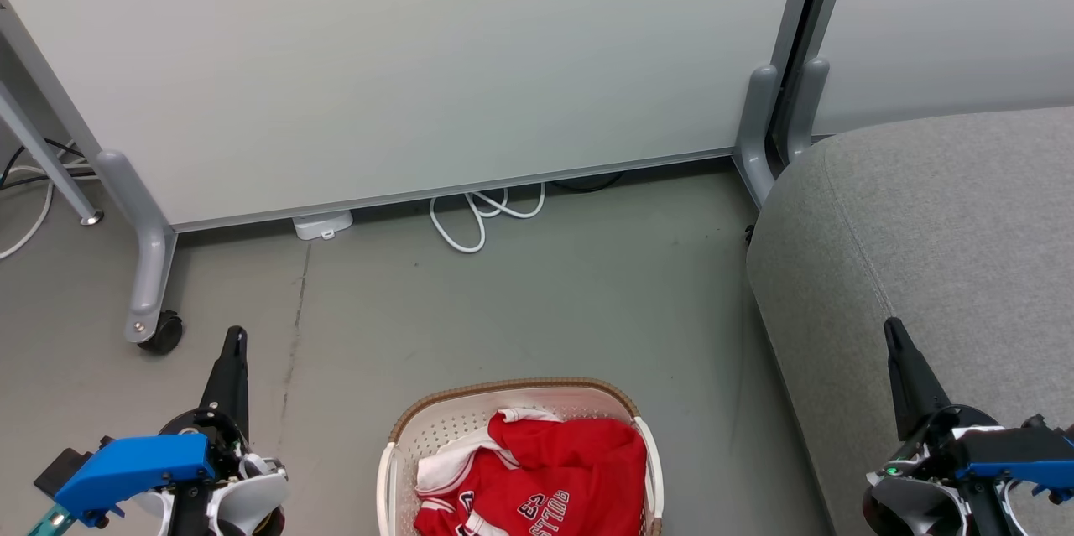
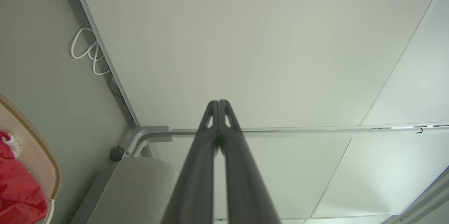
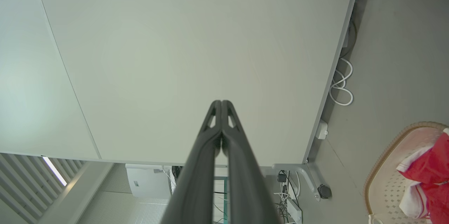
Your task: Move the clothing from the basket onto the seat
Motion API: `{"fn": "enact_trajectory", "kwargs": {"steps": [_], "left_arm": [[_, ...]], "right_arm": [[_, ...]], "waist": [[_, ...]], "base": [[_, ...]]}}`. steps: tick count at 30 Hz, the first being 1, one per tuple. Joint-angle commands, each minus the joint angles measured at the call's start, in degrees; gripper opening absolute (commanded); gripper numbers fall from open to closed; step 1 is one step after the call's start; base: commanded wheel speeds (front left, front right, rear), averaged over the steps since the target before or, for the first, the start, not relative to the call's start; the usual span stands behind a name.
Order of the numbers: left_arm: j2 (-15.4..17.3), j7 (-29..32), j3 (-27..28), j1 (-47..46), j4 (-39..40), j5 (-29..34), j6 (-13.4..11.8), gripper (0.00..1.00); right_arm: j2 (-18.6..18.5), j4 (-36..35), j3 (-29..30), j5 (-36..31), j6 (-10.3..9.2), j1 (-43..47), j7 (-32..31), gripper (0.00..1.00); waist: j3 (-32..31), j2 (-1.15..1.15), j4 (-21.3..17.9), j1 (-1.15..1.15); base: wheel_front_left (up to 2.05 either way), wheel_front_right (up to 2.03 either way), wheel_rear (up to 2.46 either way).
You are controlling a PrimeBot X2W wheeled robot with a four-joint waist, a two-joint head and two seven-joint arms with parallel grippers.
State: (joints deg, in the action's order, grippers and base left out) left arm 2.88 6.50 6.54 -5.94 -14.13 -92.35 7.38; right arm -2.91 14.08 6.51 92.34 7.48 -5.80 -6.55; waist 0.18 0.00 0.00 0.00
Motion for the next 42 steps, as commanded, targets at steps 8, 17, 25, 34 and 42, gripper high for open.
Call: {"fn": "enact_trajectory", "kwargs": {"steps": [8,17,25,34,42], "left_arm": [[0.0,0.2,0.1,-0.6,0.2,-0.1,0.3,0.00],[-0.2,-1.1,-0.7,1.3,-0.9,0.8,0.0,1.00],[-0.2,-3.3,-1.5,1.1,0.4,4.6,0.0,1.00],[-0.1,-5.7,-2.2,0.8,1.9,13.9,0.0,1.00],[-0.1,-7.5,-3.7,0.7,3.7,22.6,-1.1,1.00]], "right_arm": [[0.1,-0.1,0.0,0.2,0.03,-0.8,-0.1,0.00],[0.1,1.4,-0.4,-0.8,-0.08,1.1,1.1,1.00],[0.1,0.8,-1.0,-4.1,-0.07,1.1,3.4,1.00],[0.1,-0.4,-2.0,-12.9,-0.06,1.0,5.7,1.00],[0.1,-1.5,-3.1,-20.9,-0.04,1.1,7.6,1.00]], "waist": [[0.0,0.00,0.0,0.00],[0.0,0.00,0.0,0.00],[0.1,0.00,0.1,0.00],[0.3,0.00,0.2,0.00],[0.5,0.00,0.3,0.00]], "base": [[0.00,0.00,0.00],[0.00,0.00,0.00],[0.00,0.00,0.00],[0.00,0.00,0.00],[0.00,0.00,0.00]]}}
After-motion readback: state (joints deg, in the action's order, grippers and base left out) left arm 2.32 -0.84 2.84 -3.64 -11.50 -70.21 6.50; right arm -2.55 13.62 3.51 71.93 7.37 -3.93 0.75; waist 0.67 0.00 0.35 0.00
